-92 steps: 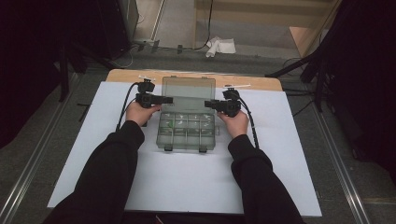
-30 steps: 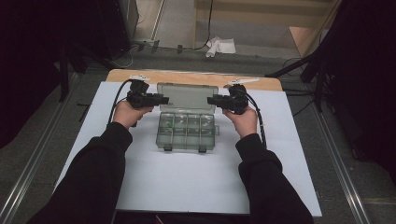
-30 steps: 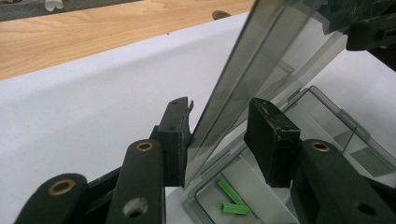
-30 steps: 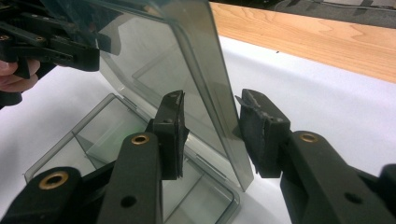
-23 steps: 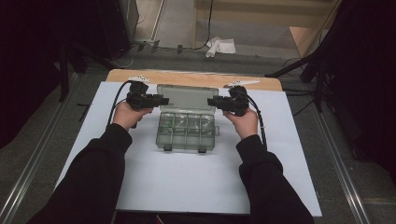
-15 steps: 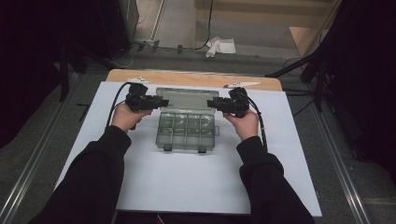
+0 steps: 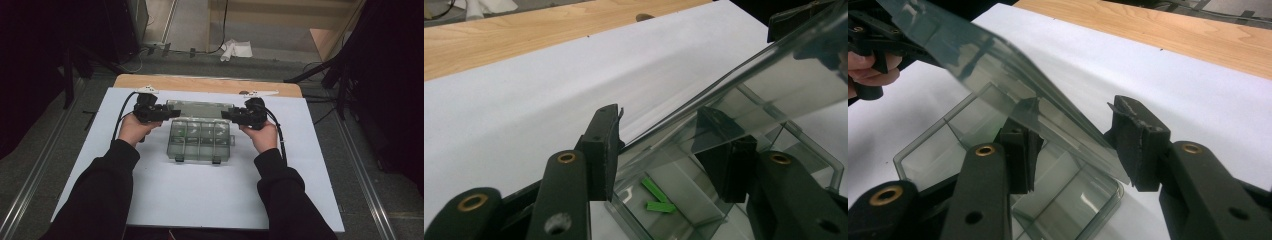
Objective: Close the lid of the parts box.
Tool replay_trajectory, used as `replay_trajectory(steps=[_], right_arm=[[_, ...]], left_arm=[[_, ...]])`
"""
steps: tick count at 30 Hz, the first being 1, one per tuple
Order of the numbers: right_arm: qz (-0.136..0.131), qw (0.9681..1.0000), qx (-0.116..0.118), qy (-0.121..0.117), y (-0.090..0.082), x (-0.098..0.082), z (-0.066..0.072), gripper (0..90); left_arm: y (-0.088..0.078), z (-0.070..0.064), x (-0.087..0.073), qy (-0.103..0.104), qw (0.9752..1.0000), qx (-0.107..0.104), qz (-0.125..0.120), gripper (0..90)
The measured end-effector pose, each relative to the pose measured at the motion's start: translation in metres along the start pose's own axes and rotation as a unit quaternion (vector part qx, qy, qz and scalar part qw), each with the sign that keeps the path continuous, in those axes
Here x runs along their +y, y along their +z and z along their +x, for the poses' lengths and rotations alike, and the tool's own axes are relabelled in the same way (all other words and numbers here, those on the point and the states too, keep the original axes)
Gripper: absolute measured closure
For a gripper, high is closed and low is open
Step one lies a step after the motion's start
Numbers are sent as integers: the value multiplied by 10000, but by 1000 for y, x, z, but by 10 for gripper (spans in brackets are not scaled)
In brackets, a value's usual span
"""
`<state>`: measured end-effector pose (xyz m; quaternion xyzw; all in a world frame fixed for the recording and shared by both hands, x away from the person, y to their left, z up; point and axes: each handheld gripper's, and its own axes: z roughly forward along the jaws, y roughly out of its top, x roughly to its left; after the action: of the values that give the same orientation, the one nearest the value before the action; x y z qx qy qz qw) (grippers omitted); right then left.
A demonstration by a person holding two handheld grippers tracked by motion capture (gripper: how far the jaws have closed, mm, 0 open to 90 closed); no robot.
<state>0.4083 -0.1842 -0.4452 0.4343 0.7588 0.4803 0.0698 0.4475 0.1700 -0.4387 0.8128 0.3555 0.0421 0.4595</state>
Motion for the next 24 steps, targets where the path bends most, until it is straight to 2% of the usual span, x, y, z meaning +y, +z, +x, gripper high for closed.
replay_trajectory(steps=[5, 9, 12, 16, 18, 24], right_arm=[[-38, 10000, 31, -13, -1, -4, 2, 535], [2, 10000, 35, -56, -2, -4, 4, 519], [24, 10000, 51, -74, -2, -5, 5, 513], [16, 9999, 66, -74, -3, -5, 5, 513], [-7, 9999, 79, -75, -3, -5, 5, 513], [7, 9999, 75, -67, -3, -4, 5, 512]], left_arm=[[-2, 0, -2, -87, 9999, -32, 39, 492], [-3, -2, -2, -76, 9999, -26, 100, 469], [-5, -3, -1, -157, 9998, -96, 107, 427], [-8, -2, 0, -205, 9996, -121, 130, 422], [-9, -2, 0, -225, 9994, -202, 151, 375], [-12, -4, -1, -109, 9992, -237, 301, 367]])
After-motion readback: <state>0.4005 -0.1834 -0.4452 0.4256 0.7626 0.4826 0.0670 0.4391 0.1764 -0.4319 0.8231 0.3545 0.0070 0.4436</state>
